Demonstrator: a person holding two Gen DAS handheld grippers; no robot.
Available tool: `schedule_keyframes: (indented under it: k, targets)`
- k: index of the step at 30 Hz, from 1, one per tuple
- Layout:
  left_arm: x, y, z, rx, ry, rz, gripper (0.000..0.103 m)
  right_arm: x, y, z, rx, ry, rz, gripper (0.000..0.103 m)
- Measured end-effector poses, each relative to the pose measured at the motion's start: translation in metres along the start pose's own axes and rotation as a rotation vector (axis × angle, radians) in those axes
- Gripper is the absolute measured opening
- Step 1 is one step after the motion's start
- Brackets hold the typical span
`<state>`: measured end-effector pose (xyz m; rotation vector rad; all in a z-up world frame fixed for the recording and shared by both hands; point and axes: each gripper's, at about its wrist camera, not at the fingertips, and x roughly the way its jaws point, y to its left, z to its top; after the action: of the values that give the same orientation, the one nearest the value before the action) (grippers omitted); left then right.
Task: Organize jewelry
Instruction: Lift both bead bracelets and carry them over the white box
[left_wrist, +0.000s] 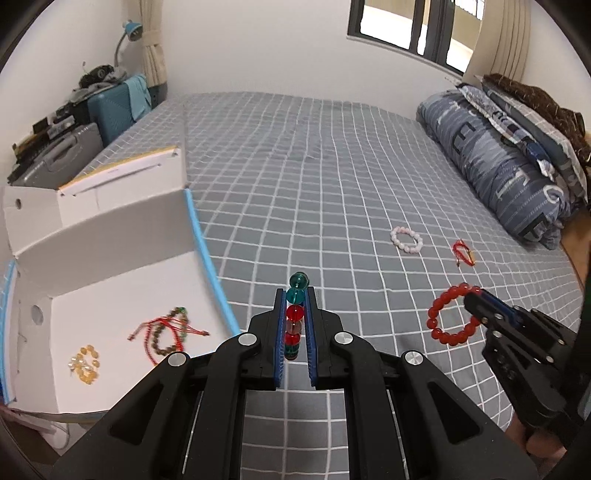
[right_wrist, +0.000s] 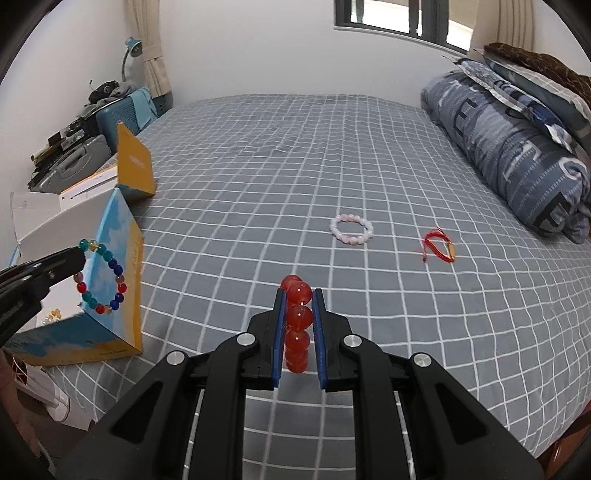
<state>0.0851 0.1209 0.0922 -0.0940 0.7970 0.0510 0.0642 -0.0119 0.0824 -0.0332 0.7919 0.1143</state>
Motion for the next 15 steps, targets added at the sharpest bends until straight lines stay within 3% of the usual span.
schedule_keyframes:
  k: [6,15]
  targets:
    - [-0.027,0.034,0.007,-0.043,-0.042,0.031,0.009,-0.004,0.032,0.019,-0.034,-0.028,0.05,0.013]
    - [-0.049,0.119,-0.001,-0.148,-0.052,0.151,0.009,-0.011,0.125,0.046,-0.137,-0.061,0.137,0.013]
